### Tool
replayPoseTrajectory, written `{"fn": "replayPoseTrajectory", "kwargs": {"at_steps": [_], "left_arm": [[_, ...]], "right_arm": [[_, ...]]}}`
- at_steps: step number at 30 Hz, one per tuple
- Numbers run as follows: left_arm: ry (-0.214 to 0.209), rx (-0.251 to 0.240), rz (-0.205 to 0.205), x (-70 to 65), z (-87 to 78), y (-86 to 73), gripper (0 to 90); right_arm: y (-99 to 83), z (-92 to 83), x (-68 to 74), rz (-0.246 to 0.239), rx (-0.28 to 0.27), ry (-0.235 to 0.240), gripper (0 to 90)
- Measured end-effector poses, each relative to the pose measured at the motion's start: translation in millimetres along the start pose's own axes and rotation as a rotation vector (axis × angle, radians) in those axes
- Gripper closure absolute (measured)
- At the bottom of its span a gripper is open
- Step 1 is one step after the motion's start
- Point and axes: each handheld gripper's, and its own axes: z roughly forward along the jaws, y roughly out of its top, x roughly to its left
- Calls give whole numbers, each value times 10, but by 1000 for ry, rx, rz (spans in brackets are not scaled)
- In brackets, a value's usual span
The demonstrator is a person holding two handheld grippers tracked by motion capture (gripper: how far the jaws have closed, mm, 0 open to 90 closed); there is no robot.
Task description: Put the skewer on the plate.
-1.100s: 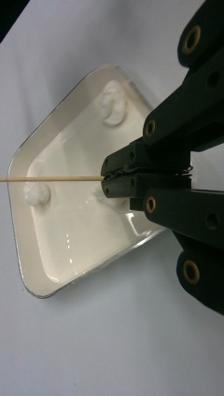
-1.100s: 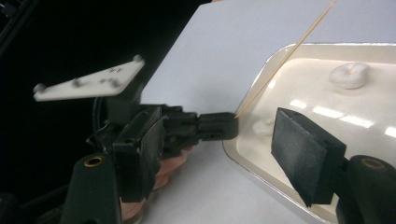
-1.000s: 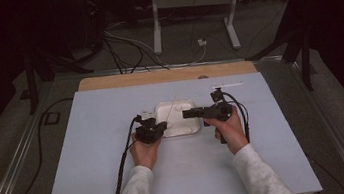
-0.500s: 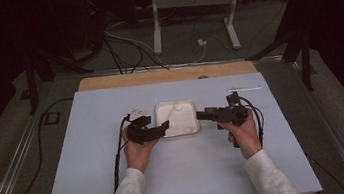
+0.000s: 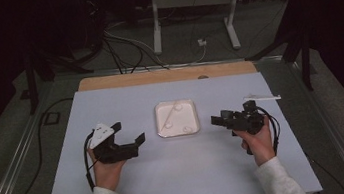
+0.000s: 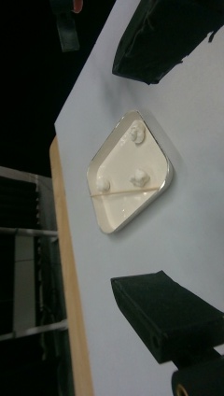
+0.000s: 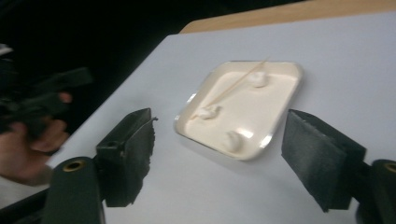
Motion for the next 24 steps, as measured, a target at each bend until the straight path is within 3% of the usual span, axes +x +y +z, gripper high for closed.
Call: {"fn": "replayPoseTrajectory", "kwargs": {"at_steps": [4,9,14,16,24], "left_arm": [[24,-20,4,69,-160,-1,24],[70,-43,-19,223,-354,-17,9],[112,-58,-39,377,-545,-54,7],[118,-76,-41,419,-623,-81,7],[140,-95,-17,508,-769,-194,8]], "right_arm": [[-115,-141,-26,-38,-37,-57,158],[-288,-292,-81,-76,-67,-113,131],[-495,-440,-87,-160,-105,-219,25],[-558,-485,-82,-183,-111,-267,25],[-704,-661,-144,-229,-159,-336,19]]}}
